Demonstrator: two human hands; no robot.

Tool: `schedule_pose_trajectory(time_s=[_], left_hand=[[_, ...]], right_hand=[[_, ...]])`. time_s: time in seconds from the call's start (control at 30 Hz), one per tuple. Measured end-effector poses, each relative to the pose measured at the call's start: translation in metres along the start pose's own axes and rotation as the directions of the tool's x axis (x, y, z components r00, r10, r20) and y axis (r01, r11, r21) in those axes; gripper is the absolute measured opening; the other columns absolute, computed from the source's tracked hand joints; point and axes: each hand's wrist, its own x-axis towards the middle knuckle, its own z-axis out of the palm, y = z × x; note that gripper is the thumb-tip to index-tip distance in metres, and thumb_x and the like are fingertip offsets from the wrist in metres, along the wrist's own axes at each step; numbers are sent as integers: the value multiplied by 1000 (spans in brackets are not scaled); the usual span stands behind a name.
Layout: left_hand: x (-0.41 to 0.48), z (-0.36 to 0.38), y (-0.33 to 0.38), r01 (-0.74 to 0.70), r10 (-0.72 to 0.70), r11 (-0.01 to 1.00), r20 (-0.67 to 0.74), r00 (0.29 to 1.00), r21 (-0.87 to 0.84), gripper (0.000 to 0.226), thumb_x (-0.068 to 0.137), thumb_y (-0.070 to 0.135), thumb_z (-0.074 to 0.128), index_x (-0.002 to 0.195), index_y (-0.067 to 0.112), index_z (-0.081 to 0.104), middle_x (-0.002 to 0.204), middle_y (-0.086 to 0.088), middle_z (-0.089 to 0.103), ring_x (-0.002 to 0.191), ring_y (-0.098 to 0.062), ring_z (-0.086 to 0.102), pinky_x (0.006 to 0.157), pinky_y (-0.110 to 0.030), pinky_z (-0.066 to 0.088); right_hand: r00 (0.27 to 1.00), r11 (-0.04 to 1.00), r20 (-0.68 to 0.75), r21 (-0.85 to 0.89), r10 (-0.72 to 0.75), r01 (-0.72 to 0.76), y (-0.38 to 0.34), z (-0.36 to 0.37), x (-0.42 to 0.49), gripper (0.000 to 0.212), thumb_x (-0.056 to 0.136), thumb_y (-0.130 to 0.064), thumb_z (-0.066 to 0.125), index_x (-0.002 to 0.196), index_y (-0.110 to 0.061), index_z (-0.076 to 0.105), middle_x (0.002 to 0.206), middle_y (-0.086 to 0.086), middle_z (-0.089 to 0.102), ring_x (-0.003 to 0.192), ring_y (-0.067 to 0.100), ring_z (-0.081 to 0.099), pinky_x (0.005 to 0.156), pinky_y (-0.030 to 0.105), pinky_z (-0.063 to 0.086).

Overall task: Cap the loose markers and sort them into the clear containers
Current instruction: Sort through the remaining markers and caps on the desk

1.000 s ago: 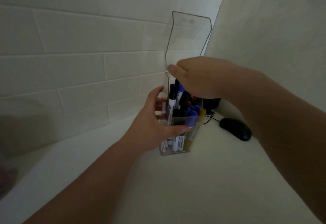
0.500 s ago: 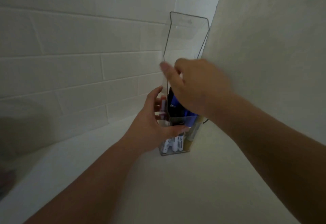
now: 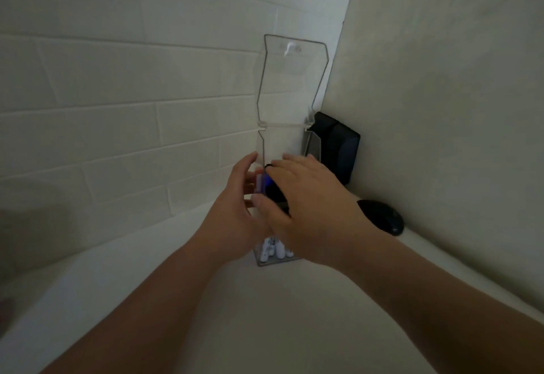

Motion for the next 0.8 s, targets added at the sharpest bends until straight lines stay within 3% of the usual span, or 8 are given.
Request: schedule_pose_trajectory(time_s=[0.13, 0.27, 0.43, 0.47, 0.53, 0.6, 0.63, 0.8], left_hand=[[-1, 0, 2, -2, 3, 999, 31, 1000, -36, 105, 65, 33, 83, 152, 34, 23, 126, 18, 57, 108, 2, 63, 87, -10, 48], [-1, -1, 8, 33, -30, 997, 40, 999, -64, 118, 57, 49, 93, 151, 37, 24, 128, 12, 56, 106, 0, 65, 83, -13, 52], [-5, -8, 8, 56, -54, 997, 38, 998, -49, 115, 54, 48, 95, 148, 47, 28, 128, 11, 56, 109, -5, 65, 91, -24, 55], [-7, -9, 8, 56, -54, 997, 45, 998, -46, 114, 54, 47, 94, 147, 48, 29, 128, 10, 56, 111, -9, 65, 92, -28, 55], [-9, -11, 11, 68, -65, 997, 56, 996, -43, 113, 53, 47, 91, 147, 48, 29, 128, 8, 56, 113, -13, 65, 95, -34, 55], [-12, -12, 13, 79, -76, 996, 64, 995, -52, 113, 52, 46, 90, 147, 46, 28, 130, 6, 56, 116, -14, 63, 96, -36, 55], [-13, -13, 14, 83, -80, 995, 66, 995, -57, 113, 52, 46, 91, 147, 47, 28, 130, 5, 55, 118, -14, 62, 96, -36, 55], [-16, -16, 18, 109, -102, 991, 81, 991, -80, 112, 54, 37, 93, 147, 45, 30, 130, 5, 55, 118, -8, 62, 91, -26, 55]], right_hand=[[1000, 999, -26, 34, -13, 14, 0, -5, -1, 49, 100, -52, 44, 136, -20, 54, 136, 0, 56, 131, 17, 41, 114, 34, 29], [977, 930, -151, 358, 149, -87, 14, -12, -12, 49, 96, -43, 55, 142, -27, 47, 134, -7, 51, 119, 7, 47, 104, 27, 39], [683, 766, -534, 641, 499, -59, 44, -47, 10, 27, 93, -28, 63, 118, -19, 62, 107, -5, 65, 93, 6, 61, 80, 19, 50], [665, 687, -490, 725, 564, -49, 49, -58, 22, 30, 93, -34, 62, 120, -19, 60, 110, -5, 64, 97, 4, 60, 82, 16, 47], [758, 398, -192, 913, 623, -95, 51, -77, 48, 42, 96, -50, 54, 127, -23, 55, 122, -4, 62, 109, 7, 58, 95, 24, 43], [862, 118, 113, 974, 495, -195, 48, -88, 62, 56, 96, -62, 46, 137, -24, 52, 133, 2, 59, 118, 14, 56, 108, 42, 40], [888, 80, 164, 973, 430, -219, 46, -89, 64, 60, 96, -64, 44, 140, -23, 52, 137, 4, 58, 119, 16, 56, 109, 47, 39], [895, 339, -58, 935, 442, -107, 38, -81, 49, 31, 96, -56, 52, 118, -35, 58, 120, 0, 62, 109, 16, 62, 103, 47, 48]])
